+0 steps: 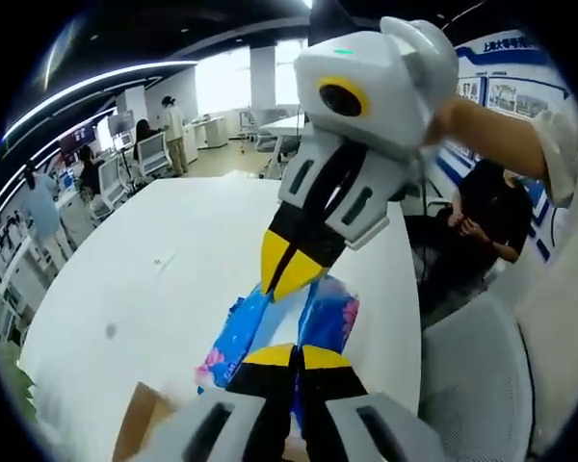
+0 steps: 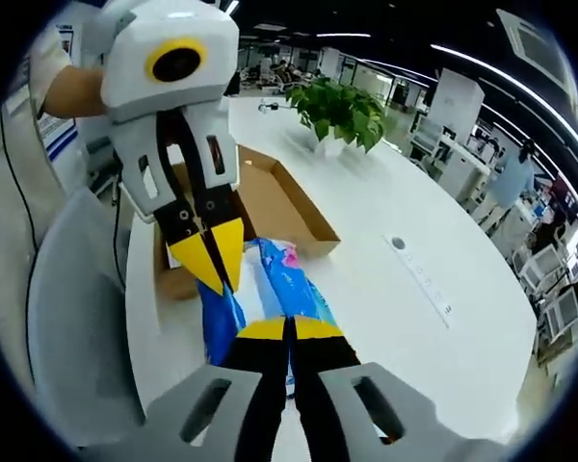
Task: Operate the shoe box by opening the lid, removing the specified soft item, and placing it in the target area until the item is outside and the box remains undamaged.
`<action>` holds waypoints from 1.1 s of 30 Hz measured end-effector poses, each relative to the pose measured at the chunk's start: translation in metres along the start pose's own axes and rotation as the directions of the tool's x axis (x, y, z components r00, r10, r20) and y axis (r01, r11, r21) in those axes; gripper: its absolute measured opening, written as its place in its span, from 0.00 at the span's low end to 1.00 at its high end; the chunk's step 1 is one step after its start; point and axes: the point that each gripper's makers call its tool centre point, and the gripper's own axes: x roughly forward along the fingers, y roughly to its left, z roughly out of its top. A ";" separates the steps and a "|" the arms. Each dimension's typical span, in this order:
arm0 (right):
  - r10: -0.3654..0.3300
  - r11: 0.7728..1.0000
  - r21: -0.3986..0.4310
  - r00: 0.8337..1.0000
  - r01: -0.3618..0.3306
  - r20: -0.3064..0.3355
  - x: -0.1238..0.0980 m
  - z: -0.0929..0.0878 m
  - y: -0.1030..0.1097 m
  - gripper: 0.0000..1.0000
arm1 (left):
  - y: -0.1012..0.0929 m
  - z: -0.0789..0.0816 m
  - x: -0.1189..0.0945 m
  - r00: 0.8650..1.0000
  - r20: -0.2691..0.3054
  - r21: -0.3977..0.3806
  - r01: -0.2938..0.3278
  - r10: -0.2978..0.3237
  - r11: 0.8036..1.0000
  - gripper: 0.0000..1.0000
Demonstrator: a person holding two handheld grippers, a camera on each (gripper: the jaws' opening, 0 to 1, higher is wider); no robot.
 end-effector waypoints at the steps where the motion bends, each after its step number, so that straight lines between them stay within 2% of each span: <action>1: -0.002 1.000 0.004 1.000 0.002 -0.003 -0.002 -0.003 -0.003 0.00 | 0.000 0.003 0.003 1.000 0.002 0.002 0.005 -0.005 1.000 0.00; 16: -0.012 0.999 0.039 1.000 0.013 -0.025 -0.020 -0.044 -0.031 0.00 | -0.003 0.026 0.048 0.998 0.015 -0.016 0.054 -0.054 0.998 0.00; 33: -0.007 0.998 0.062 0.999 0.009 -0.040 -0.026 -0.079 -0.062 0.00 | 0.003 0.045 0.095 0.994 0.006 -0.033 0.109 -0.108 0.994 0.00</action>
